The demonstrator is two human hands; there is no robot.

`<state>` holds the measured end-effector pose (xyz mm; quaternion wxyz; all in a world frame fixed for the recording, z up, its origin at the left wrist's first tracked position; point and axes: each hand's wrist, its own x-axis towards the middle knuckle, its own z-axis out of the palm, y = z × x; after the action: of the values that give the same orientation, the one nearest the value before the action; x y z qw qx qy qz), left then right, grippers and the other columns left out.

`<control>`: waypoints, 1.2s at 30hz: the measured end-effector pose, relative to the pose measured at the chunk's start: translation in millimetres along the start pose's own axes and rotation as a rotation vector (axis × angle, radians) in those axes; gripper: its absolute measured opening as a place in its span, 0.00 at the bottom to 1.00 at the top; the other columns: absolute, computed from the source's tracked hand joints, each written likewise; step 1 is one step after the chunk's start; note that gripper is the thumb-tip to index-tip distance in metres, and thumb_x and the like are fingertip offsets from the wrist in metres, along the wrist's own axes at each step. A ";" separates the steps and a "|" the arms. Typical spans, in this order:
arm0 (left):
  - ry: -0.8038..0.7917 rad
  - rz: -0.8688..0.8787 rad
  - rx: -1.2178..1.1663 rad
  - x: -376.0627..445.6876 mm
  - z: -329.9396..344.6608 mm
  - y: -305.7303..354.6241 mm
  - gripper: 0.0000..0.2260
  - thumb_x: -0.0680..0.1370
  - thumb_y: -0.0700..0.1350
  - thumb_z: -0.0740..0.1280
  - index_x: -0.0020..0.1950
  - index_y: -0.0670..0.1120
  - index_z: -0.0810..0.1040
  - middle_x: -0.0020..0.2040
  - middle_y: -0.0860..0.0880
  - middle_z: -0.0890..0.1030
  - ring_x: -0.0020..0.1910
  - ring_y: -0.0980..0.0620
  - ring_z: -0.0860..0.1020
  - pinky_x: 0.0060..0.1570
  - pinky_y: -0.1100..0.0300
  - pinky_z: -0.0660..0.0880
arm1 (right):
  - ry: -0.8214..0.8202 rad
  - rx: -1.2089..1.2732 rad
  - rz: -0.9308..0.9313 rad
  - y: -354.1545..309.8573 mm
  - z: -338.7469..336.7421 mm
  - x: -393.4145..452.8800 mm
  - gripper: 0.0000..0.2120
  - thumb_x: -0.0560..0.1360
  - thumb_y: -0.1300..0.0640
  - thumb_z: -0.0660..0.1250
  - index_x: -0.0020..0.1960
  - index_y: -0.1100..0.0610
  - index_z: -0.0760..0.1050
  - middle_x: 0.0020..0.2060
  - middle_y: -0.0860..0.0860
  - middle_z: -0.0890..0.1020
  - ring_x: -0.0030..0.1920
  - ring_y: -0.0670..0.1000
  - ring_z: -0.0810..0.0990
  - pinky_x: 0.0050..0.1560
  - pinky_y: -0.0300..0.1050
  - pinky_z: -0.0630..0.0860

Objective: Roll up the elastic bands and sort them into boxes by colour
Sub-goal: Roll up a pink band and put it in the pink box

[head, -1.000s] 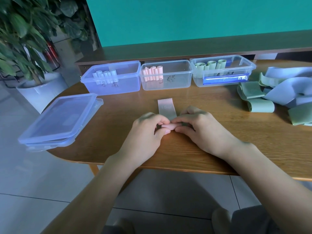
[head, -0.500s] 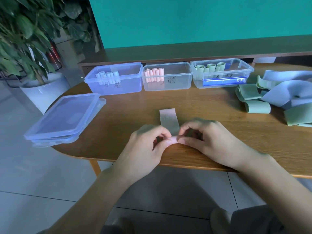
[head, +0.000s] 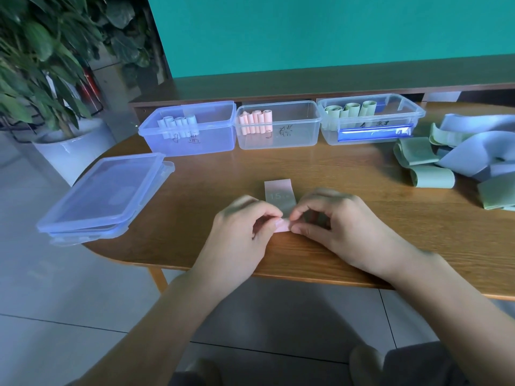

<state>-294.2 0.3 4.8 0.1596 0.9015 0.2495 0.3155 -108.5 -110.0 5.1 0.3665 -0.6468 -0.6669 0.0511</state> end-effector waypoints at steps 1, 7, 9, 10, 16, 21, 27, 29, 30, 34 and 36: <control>-0.016 -0.013 -0.022 -0.4 -1.2 1.2 0.02 0.78 0.49 0.72 0.49 0.53 0.83 0.46 0.59 0.79 0.47 0.60 0.77 0.45 0.69 0.74 | 0.001 0.000 -0.001 0.6 0.7 1.0 0.04 0.76 0.53 0.74 0.50 0.47 0.82 0.48 0.39 0.80 0.47 0.42 0.80 0.51 0.36 0.75; -0.077 -0.047 -0.002 2.7 -0.3 -0.1 0.03 0.77 0.52 0.72 0.50 0.56 0.82 0.45 0.62 0.77 0.49 0.64 0.75 0.43 0.76 0.69 | 0.005 -0.051 -0.016 6.8 1.3 5.3 0.07 0.77 0.49 0.72 0.54 0.47 0.83 0.49 0.39 0.79 0.49 0.42 0.79 0.53 0.43 0.77; -0.069 -0.031 0.002 5.9 1.1 -2.7 0.03 0.77 0.50 0.72 0.51 0.54 0.83 0.46 0.60 0.78 0.46 0.61 0.76 0.43 0.76 0.68 | 0.022 -0.099 -0.035 8.1 2.3 5.4 0.09 0.77 0.50 0.73 0.56 0.48 0.83 0.51 0.39 0.78 0.51 0.41 0.79 0.55 0.41 0.76; -0.067 -0.025 0.008 7.0 1.6 -4.0 0.04 0.78 0.50 0.72 0.51 0.53 0.84 0.47 0.59 0.79 0.45 0.60 0.76 0.43 0.75 0.68 | 0.033 -0.107 -0.036 8.5 3.0 5.2 0.10 0.76 0.52 0.74 0.57 0.48 0.83 0.51 0.39 0.77 0.51 0.41 0.78 0.55 0.39 0.75; -0.053 -0.037 0.007 9.6 2.1 -7.8 0.07 0.78 0.49 0.72 0.55 0.52 0.85 0.51 0.57 0.78 0.45 0.60 0.75 0.46 0.77 0.68 | 0.048 -0.066 -0.021 9.4 4.4 9.1 0.07 0.76 0.55 0.74 0.53 0.48 0.83 0.49 0.39 0.79 0.47 0.41 0.79 0.53 0.42 0.77; -0.045 -0.015 -0.025 7.3 -0.6 -3.4 0.08 0.76 0.47 0.73 0.54 0.55 0.82 0.50 0.61 0.76 0.49 0.63 0.74 0.46 0.75 0.69 | 0.032 -0.058 -0.014 10.9 3.7 14.0 0.06 0.78 0.52 0.71 0.55 0.48 0.84 0.49 0.40 0.81 0.48 0.41 0.80 0.54 0.43 0.77; -0.067 -0.033 0.020 11.5 2.3 -3.9 0.05 0.77 0.49 0.72 0.53 0.56 0.81 0.51 0.61 0.76 0.50 0.62 0.71 0.46 0.74 0.67 | 0.067 -0.109 -0.041 11.8 4.8 16.0 0.07 0.78 0.53 0.71 0.55 0.49 0.84 0.50 0.43 0.79 0.48 0.45 0.80 0.51 0.49 0.79; -0.070 -0.041 0.041 13.6 4.3 -5.3 0.06 0.78 0.49 0.71 0.55 0.55 0.81 0.52 0.61 0.76 0.50 0.62 0.70 0.47 0.75 0.65 | 0.076 -0.111 -0.048 10.9 5.5 15.8 0.06 0.78 0.53 0.72 0.54 0.48 0.83 0.49 0.43 0.79 0.46 0.45 0.80 0.50 0.50 0.80; -0.073 -0.046 0.048 14.9 5.3 -6.4 0.07 0.78 0.50 0.70 0.56 0.55 0.81 0.53 0.61 0.77 0.51 0.62 0.70 0.47 0.75 0.64 | 0.070 -0.112 -0.046 11.1 5.9 16.0 0.06 0.77 0.53 0.72 0.54 0.48 0.83 0.49 0.43 0.79 0.45 0.45 0.80 0.49 0.50 0.80; -0.080 -0.053 0.083 19.1 7.8 -9.5 0.13 0.79 0.52 0.69 0.62 0.53 0.80 0.57 0.57 0.78 0.54 0.60 0.72 0.53 0.68 0.65 | 0.064 -0.123 -0.030 15.5 7.6 17.7 0.11 0.76 0.55 0.74 0.58 0.48 0.82 0.51 0.42 0.79 0.47 0.42 0.78 0.53 0.49 0.79; -0.065 -0.044 0.096 20.4 9.2 -10.1 0.15 0.79 0.51 0.70 0.65 0.52 0.79 0.58 0.55 0.77 0.56 0.57 0.73 0.55 0.67 0.67 | 0.081 -0.122 -0.025 17.6 9.6 18.7 0.12 0.76 0.56 0.73 0.59 0.49 0.82 0.52 0.42 0.80 0.46 0.40 0.76 0.54 0.47 0.78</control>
<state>-277.9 18.7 3.3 0.1312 0.9121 0.2788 0.2703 -97.3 -86.4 -3.5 0.3536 -0.6610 -0.6616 -0.0205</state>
